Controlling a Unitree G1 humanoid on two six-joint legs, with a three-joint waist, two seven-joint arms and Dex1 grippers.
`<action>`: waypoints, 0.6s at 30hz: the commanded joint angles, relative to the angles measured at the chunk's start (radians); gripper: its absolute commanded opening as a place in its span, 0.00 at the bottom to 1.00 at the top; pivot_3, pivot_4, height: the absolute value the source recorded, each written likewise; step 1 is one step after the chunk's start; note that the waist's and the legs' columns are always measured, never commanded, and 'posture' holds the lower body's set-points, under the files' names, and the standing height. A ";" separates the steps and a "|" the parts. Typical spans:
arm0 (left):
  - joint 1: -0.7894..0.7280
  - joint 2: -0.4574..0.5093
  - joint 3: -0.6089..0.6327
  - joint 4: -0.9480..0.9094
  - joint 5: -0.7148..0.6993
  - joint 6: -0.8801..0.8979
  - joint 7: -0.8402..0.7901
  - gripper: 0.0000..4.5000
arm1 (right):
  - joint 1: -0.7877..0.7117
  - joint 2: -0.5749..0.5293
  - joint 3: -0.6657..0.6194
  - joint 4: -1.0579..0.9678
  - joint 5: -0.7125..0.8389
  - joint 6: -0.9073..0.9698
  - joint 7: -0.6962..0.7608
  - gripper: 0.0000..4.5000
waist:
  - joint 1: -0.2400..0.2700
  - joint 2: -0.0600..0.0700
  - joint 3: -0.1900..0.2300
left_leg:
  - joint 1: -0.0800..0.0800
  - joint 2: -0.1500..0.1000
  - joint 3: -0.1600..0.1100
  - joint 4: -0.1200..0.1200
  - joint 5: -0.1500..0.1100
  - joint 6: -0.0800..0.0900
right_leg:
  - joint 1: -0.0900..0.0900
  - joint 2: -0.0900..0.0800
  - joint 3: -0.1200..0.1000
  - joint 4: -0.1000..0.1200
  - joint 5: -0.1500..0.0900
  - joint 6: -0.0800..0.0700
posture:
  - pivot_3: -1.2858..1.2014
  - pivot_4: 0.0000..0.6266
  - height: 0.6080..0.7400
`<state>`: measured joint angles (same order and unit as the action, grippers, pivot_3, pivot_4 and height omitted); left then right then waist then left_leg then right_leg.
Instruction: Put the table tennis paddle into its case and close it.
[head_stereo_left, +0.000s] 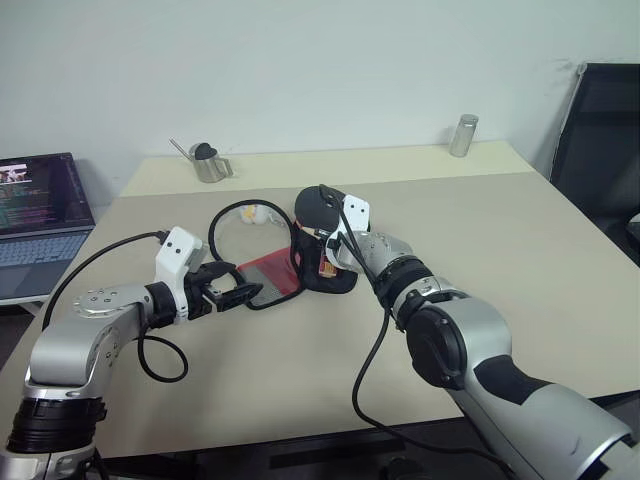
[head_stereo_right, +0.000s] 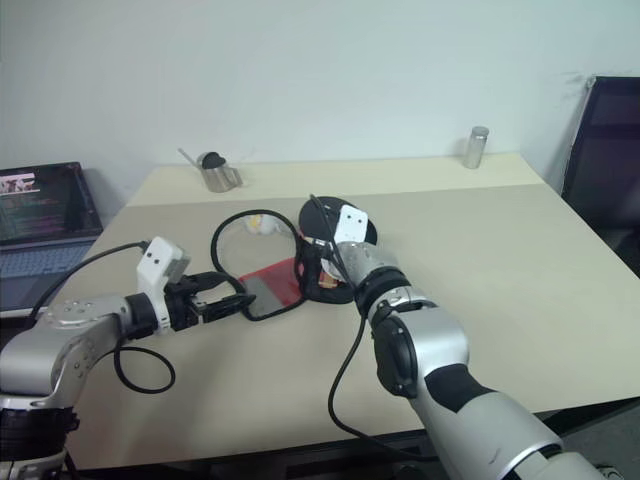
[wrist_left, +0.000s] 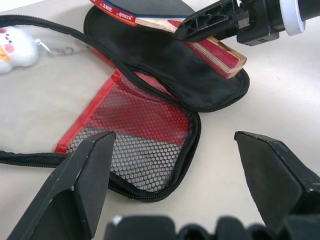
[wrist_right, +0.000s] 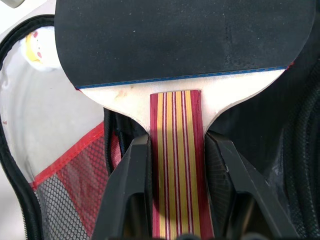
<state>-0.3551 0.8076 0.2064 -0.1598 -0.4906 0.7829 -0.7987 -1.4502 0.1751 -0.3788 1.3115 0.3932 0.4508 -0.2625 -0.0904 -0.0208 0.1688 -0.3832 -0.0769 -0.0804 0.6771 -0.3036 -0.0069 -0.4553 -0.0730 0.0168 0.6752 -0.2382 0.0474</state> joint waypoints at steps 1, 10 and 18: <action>0.001 0.018 0.034 -0.042 -0.017 -0.003 0.001 0.93 | 0.031 0.122 0.008 -0.019 -0.010 -0.036 0.010 0.24 | 0.000 0.000 0.000 | 0.000 0.000 0.000 0.000 0.000 0.000 | 0.000 0.000 0.000 0.000 0.000 0.000 | 0.52 0.24 1.00; 0.007 0.023 0.039 -0.052 -0.022 0.004 0.004 0.93 | 0.059 0.122 0.006 -0.011 -0.021 -0.045 0.006 0.24 | 0.000 0.000 0.000 | 0.000 0.000 0.000 0.000 0.000 0.000 | 0.000 0.000 0.000 0.000 0.000 0.000 | 0.52 0.24 1.00; 0.008 0.024 0.041 -0.060 -0.025 0.013 0.008 0.93 | 0.065 0.122 0.007 -0.006 -0.023 -0.048 0.008 0.24 | 0.000 0.000 0.000 | 0.000 0.000 0.000 0.000 0.000 0.000 | 0.000 0.000 0.000 0.001 0.000 0.000 | 0.52 0.24 1.00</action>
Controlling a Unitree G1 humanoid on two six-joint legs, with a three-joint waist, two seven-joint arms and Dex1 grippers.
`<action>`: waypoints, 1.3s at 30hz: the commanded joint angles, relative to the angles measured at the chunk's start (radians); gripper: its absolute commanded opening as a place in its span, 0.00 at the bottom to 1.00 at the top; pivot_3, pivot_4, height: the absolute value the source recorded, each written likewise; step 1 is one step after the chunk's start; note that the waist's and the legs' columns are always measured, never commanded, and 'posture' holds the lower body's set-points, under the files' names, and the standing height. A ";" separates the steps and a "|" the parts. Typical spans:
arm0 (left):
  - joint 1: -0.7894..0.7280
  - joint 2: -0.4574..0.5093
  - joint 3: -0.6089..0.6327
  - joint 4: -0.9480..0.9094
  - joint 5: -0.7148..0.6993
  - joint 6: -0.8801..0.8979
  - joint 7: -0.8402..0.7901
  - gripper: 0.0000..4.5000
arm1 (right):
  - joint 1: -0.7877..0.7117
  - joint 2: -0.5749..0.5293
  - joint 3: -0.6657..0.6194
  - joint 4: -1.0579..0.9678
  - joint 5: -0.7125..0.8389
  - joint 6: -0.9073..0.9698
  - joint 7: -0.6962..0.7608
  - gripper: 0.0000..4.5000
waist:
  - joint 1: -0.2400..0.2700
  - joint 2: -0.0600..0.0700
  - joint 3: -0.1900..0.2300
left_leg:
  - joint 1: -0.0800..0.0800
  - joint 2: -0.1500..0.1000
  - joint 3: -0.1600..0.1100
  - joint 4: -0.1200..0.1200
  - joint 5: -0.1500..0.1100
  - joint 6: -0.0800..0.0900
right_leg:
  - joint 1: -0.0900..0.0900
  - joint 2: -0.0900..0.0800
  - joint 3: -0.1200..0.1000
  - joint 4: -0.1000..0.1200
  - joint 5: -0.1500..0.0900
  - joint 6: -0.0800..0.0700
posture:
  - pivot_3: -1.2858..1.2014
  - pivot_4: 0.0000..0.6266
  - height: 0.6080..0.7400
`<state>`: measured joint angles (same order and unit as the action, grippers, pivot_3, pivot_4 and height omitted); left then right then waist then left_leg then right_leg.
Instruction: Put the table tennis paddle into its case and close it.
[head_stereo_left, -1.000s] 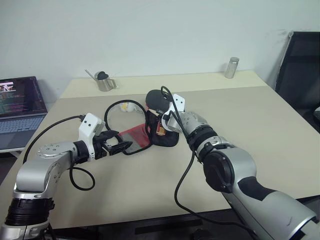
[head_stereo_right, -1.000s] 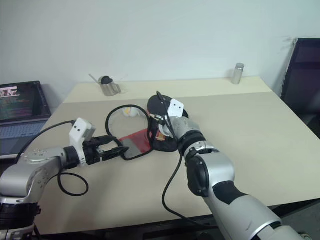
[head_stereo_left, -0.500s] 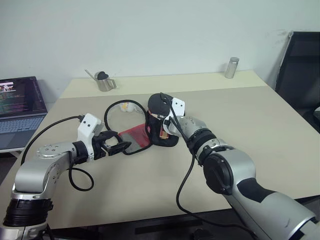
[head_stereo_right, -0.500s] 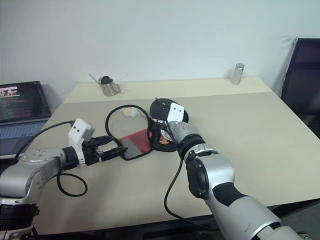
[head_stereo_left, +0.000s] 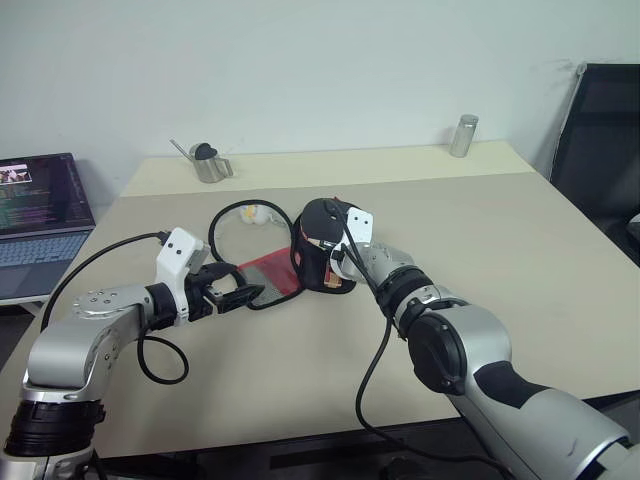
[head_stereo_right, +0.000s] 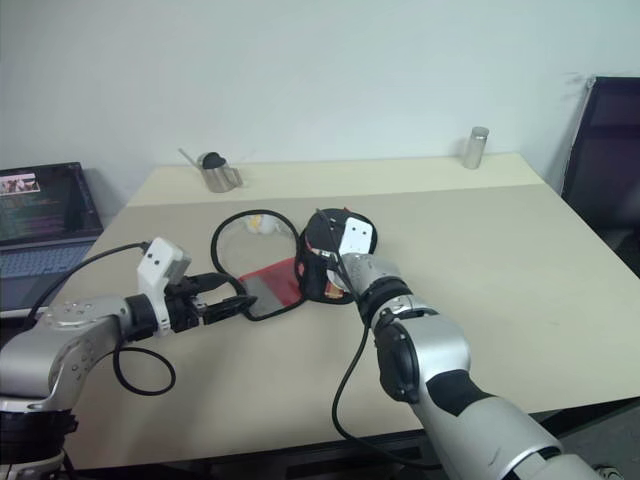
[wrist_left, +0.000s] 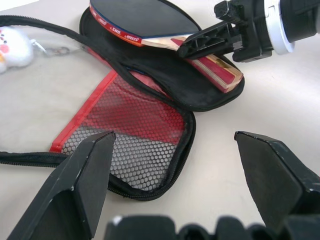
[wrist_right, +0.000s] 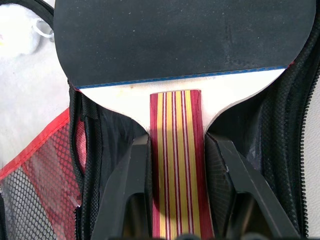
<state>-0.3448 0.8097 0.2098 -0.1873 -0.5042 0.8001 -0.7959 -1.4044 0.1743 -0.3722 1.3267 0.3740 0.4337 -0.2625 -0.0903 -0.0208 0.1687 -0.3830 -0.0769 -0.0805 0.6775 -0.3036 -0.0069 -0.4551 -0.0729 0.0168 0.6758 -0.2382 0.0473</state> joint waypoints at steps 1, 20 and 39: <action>-0.003 0.022 0.038 -0.033 -0.011 -0.003 0.006 0.93 | 0.019 0.123 -0.004 -0.020 0.001 -0.026 0.005 0.24 | 0.000 0.000 0.000 | 0.000 0.000 0.000 0.000 0.000 0.000 | 0.000 0.000 0.000 0.000 0.000 0.000 | 0.52 0.24 1.00; -0.102 -0.038 -0.008 0.053 -0.003 -0.041 0.018 0.93 | -0.050 -0.020 0.054 -0.124 -0.027 0.092 0.143 0.99 | 0.001 0.000 0.000 | 0.000 0.000 0.000 0.001 0.000 0.000 | 0.000 0.000 0.000 0.001 0.000 0.000 | 0.52 0.24 1.00; -0.278 0.080 -0.011 0.518 0.182 -0.162 0.065 0.93 | 0.479 -0.812 0.480 -1.254 0.051 0.323 1.339 0.99 | 0.010 -0.002 -0.001 | 0.003 0.001 0.003 0.002 -0.001 0.003 | 0.001 0.001 -0.002 0.004 0.000 0.000 | 0.52 0.24 1.00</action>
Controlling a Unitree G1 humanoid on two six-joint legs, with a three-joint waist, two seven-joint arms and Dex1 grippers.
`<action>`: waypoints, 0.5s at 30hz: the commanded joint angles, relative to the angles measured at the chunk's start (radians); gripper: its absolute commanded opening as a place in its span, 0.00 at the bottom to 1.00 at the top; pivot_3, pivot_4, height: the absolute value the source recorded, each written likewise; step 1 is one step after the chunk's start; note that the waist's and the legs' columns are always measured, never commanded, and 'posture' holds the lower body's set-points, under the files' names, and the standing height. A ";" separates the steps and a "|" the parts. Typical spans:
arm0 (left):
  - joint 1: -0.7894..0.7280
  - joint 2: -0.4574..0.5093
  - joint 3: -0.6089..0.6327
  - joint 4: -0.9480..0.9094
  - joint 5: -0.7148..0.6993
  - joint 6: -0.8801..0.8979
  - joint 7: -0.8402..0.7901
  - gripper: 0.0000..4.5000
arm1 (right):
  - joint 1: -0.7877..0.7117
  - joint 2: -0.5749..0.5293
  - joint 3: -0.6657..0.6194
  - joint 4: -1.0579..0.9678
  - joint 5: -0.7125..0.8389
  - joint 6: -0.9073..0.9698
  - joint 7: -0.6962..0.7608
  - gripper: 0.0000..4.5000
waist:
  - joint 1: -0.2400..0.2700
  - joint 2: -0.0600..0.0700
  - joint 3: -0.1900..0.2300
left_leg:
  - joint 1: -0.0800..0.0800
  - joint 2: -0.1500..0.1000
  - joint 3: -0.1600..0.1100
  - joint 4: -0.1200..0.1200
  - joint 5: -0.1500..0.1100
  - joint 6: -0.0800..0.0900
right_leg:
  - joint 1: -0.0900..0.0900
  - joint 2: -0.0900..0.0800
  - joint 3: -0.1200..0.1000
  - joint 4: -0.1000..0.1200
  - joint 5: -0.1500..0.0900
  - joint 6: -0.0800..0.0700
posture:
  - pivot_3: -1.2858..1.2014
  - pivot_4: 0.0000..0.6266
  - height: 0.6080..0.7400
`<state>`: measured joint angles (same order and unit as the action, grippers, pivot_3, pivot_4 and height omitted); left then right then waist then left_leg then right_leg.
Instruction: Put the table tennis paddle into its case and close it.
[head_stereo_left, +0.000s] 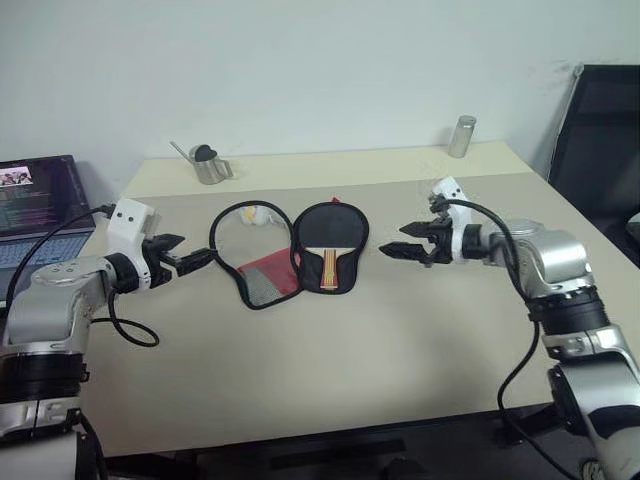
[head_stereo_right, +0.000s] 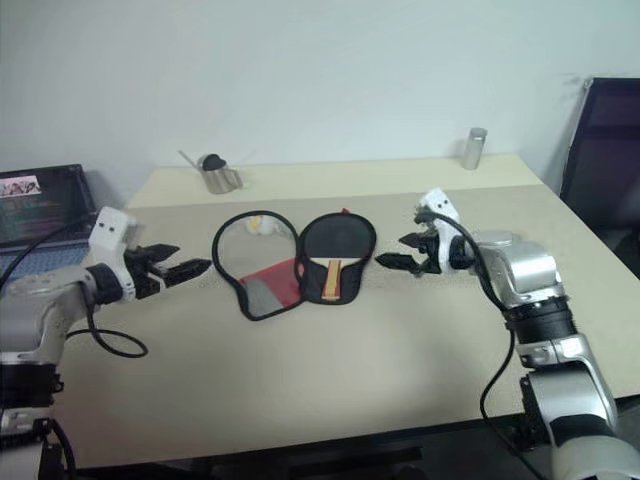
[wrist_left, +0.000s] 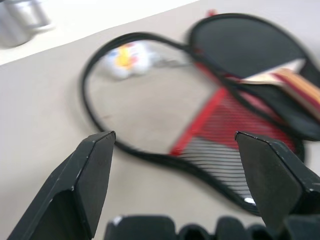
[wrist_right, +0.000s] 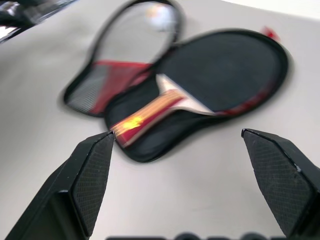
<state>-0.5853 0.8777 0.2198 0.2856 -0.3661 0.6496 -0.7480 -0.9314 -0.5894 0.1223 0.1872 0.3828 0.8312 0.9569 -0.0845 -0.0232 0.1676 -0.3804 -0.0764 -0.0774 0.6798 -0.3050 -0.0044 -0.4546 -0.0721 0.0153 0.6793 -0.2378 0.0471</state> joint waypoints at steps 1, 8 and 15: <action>-0.048 0.012 -0.033 0.070 0.059 -0.021 0.015 0.93 | 0.016 -0.060 -0.018 -0.137 0.047 -0.089 0.143 0.99 | 0.006 0.000 0.000 | 0.000 0.000 0.000 0.000 0.000 0.000 | 0.000 0.000 0.000 0.000 0.000 0.000 | 0.52 0.24 1.00; -0.173 -0.032 -0.110 0.266 0.155 -0.045 0.057 0.85 | 0.038 -0.114 -0.053 -0.173 0.038 -0.155 0.173 1.00 | 0.032 -0.001 0.000 | -0.001 0.000 -0.001 0.001 0.001 -0.002 | 0.000 0.000 0.000 -0.001 0.000 0.000 | 0.52 0.24 1.00; -0.279 -0.118 -0.137 0.460 0.233 -0.094 0.169 0.34 | 0.053 -0.123 -0.068 -0.200 0.043 -0.158 0.149 1.00 | 0.050 -0.002 0.000 | -0.002 -0.001 -0.001 0.001 0.001 -0.002 | 0.000 -0.001 0.000 -0.002 0.000 0.000 | 0.52 0.24 1.00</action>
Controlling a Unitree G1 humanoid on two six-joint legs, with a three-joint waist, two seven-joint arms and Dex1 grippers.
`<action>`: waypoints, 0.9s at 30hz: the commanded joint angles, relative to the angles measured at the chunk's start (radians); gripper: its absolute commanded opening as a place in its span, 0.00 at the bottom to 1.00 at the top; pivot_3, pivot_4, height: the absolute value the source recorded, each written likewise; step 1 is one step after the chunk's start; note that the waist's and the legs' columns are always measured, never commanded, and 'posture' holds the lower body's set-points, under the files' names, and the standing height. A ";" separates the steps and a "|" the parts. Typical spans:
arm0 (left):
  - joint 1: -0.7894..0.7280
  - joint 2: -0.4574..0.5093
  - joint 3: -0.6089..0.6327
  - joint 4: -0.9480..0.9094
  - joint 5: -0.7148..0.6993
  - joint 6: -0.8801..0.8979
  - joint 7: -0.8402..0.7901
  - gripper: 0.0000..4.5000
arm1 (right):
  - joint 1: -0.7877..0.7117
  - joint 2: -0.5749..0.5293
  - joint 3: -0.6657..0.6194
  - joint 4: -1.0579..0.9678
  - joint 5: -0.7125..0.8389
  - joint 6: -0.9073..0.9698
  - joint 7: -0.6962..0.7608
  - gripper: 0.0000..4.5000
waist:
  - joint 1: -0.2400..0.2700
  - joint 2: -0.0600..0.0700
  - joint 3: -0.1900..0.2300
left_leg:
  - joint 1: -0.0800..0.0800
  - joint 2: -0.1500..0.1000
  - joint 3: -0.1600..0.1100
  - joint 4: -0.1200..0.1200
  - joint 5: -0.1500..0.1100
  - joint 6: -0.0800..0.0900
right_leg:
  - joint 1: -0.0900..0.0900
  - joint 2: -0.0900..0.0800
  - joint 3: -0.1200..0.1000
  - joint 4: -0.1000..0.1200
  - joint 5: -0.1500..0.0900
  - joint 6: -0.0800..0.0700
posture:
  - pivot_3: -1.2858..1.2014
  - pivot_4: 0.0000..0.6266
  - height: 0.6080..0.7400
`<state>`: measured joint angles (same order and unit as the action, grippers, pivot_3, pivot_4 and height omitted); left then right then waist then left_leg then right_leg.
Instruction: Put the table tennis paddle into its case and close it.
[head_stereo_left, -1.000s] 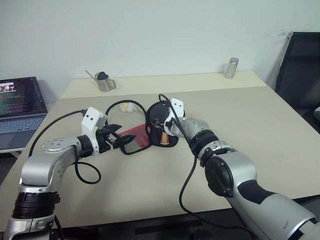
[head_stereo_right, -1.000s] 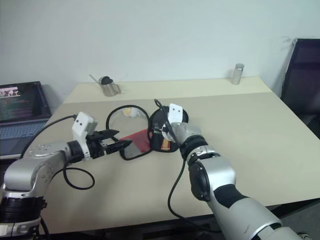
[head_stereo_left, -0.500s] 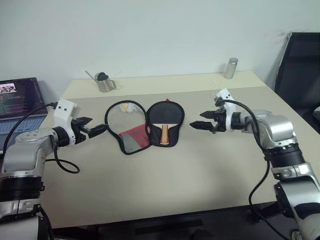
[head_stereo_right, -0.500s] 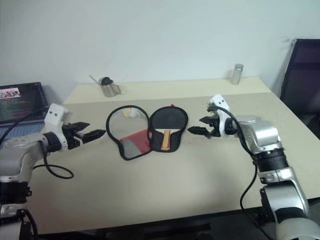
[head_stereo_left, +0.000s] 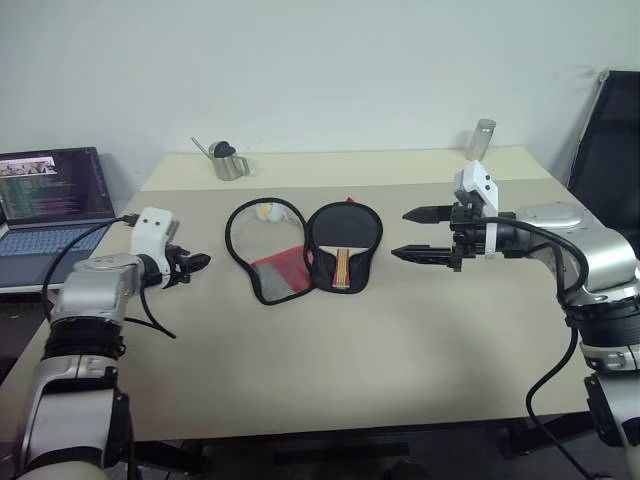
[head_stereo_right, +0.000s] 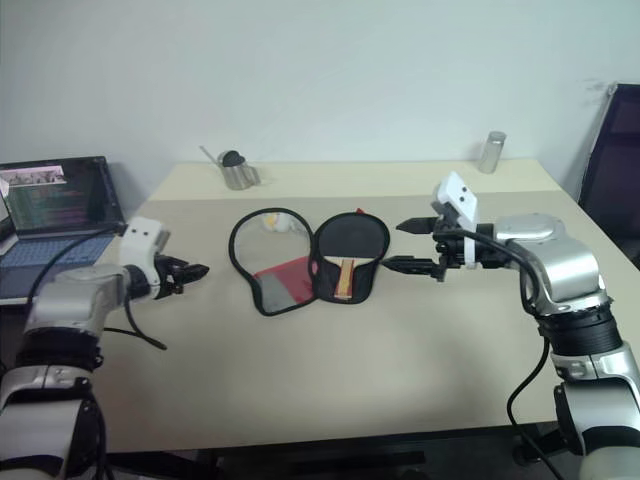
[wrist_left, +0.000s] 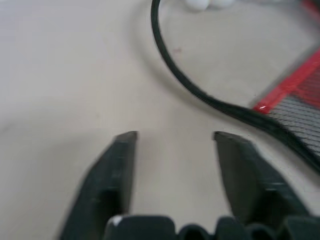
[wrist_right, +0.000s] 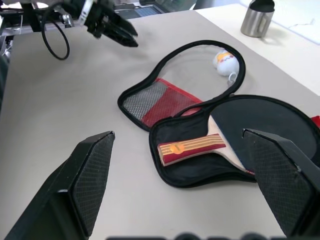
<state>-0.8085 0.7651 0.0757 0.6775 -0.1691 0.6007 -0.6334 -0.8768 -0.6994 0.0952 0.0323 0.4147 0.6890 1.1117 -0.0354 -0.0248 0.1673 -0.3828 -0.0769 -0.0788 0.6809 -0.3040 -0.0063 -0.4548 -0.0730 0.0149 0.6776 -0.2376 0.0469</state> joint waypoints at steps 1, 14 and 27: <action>-0.076 -0.019 0.010 0.108 0.045 -0.059 0.078 0.26 | -0.001 -0.012 -0.041 -0.048 0.011 -0.015 -0.010 1.00 | 0.001 0.000 0.000 | 0.000 0.000 0.000 0.000 0.000 0.000 | 0.000 0.000 0.000 0.000 0.000 0.000 | 0.52 0.24 1.00; -0.277 -0.274 0.000 0.428 0.113 -0.216 0.244 0.00 | 0.034 0.001 -0.041 -0.122 0.036 0.022 -0.039 1.00 | 0.008 -0.003 0.000 | -0.002 -0.001 0.000 0.001 0.000 0.000 | -0.001 -0.001 -0.001 0.000 0.000 0.000 | 0.52 0.24 1.00; -0.237 -0.342 0.042 0.339 0.081 -0.277 0.227 0.00 | 0.061 -0.011 -0.052 -0.175 0.057 0.060 -0.076 1.00 | 0.011 -0.005 0.000 | -0.002 -0.001 0.000 0.002 0.000 0.000 | 0.000 -0.001 -0.001 0.001 0.000 0.000 | 0.52 0.24 1.00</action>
<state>-1.0373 0.4238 0.0980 1.0829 -0.0685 0.3685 -0.3895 -0.8054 -0.6987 0.0772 -0.1100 0.4542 0.7515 1.0411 -0.0243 -0.0294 0.1671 -0.3847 -0.0778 -0.0791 0.6831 -0.3039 -0.0066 -0.4551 -0.0742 0.0139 0.6783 -0.2375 0.0470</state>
